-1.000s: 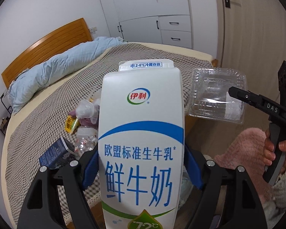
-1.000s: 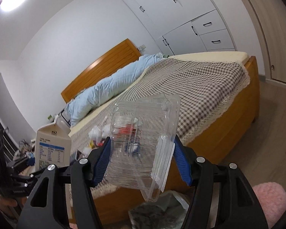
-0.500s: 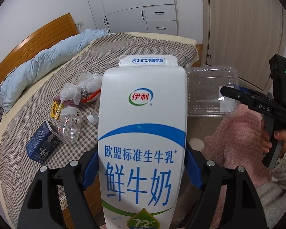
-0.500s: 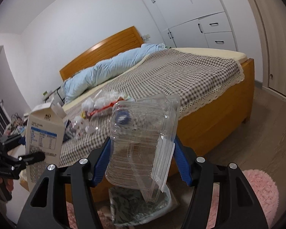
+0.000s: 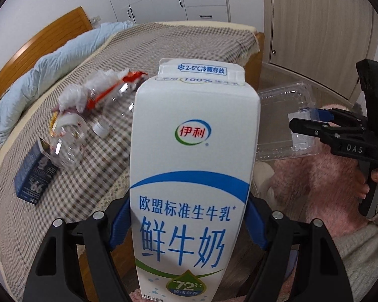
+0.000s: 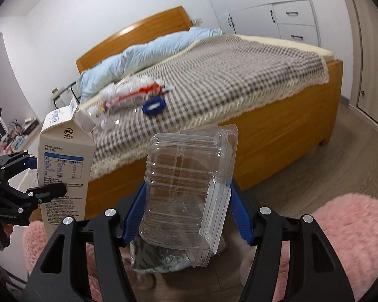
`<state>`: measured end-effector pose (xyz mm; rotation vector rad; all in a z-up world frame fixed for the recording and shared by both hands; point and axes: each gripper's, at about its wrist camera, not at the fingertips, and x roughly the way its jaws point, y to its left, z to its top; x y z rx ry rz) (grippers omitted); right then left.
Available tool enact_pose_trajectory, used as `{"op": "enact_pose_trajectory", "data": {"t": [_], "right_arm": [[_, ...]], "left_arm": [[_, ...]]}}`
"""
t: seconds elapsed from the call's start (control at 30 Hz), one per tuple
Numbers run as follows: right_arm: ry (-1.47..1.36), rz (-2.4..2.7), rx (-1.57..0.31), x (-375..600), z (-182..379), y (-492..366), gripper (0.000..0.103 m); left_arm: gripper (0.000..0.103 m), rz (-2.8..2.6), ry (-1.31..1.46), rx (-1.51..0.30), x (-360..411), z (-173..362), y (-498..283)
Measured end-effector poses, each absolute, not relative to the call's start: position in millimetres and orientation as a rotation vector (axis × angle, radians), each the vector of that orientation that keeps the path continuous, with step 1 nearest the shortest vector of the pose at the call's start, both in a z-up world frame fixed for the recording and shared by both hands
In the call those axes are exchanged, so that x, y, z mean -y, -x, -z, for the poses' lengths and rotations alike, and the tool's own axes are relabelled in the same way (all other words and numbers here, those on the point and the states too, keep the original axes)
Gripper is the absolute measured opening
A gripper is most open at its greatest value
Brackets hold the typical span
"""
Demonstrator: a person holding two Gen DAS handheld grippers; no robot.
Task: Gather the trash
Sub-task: 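Carry the milk carton and clamshell box down toward the floor trash bin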
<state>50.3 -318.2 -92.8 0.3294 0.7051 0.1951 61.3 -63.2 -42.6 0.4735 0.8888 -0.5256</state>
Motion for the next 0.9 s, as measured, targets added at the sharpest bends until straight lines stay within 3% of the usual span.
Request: {"op": "enact_pose_trajectory", "data": {"t": [0.9], "right_arm": [[-0.149, -0.195, -0.941, 279, 167, -78, 0.061]], "left_arm": [[0.074, 0.582, -0.573, -0.989, 68, 166, -98]]}}
